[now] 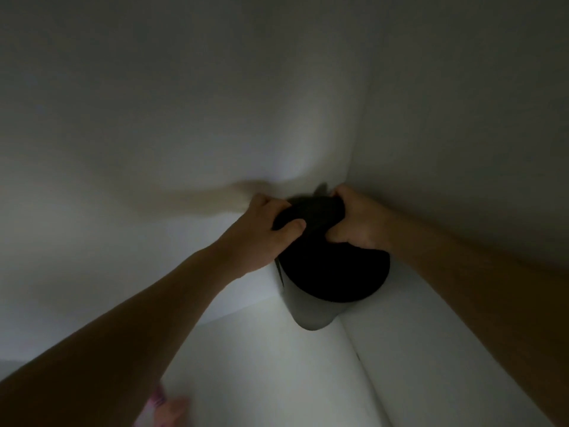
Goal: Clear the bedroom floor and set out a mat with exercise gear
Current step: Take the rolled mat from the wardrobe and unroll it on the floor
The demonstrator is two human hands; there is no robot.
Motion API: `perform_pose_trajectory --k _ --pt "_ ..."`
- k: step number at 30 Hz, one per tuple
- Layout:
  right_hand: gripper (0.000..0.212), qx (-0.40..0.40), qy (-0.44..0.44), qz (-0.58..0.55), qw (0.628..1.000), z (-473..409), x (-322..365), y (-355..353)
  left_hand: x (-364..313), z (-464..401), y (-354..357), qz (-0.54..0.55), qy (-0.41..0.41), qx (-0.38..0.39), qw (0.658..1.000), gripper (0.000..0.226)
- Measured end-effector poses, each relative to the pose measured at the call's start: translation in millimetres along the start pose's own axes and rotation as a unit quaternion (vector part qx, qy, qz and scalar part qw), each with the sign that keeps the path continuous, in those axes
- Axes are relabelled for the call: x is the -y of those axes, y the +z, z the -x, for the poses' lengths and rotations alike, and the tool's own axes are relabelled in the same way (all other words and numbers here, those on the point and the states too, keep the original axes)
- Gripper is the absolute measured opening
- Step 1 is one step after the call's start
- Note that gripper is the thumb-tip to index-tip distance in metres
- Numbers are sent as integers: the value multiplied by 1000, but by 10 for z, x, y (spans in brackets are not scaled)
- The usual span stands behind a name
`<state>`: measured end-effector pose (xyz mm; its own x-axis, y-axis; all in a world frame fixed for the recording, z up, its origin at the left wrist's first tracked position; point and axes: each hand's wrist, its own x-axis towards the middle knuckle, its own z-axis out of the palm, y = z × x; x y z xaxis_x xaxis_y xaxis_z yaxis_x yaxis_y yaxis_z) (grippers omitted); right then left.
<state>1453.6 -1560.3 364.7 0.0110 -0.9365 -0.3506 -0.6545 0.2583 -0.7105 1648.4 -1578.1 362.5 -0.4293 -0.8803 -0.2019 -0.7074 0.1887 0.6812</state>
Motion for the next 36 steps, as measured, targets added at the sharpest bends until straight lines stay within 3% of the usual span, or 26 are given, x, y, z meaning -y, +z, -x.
perform_pose_trajectory --k 5,8,9,12,15,20,27,33,36 --pt "28 100 2 50 994 15 -14 -62 -47 69 41 17 -23 107 994 68" --pt "36 102 7 64 993 128 -64 -54 -145 185 110 -10 -26 127 992 63" --pt "39 101 1 61 993 178 -81 -44 -185 232 143 -26 -25 125 991 61" --pt "21 93 2 32 995 357 -205 71 -203 409 275 -70 -21 110 991 47" --pt "44 81 6 19 997 613 -337 182 -198 611 384 -87 -9 105 991 37" --pt "46 57 -13 42 997 1233 -477 418 -194 1161 636 -89 29 53 994 26" --pt "48 32 -34 87 995 2316 -575 751 -300 2265 1077 -82 60 -11 995 30" --pt "40 42 -25 112 992 3437 -587 938 -568 3353 1354 -106 77 -66 989 54" --pt "40 73 -12 123 990 4107 -515 930 -800 3953 1421 -93 58 -50 993 64"
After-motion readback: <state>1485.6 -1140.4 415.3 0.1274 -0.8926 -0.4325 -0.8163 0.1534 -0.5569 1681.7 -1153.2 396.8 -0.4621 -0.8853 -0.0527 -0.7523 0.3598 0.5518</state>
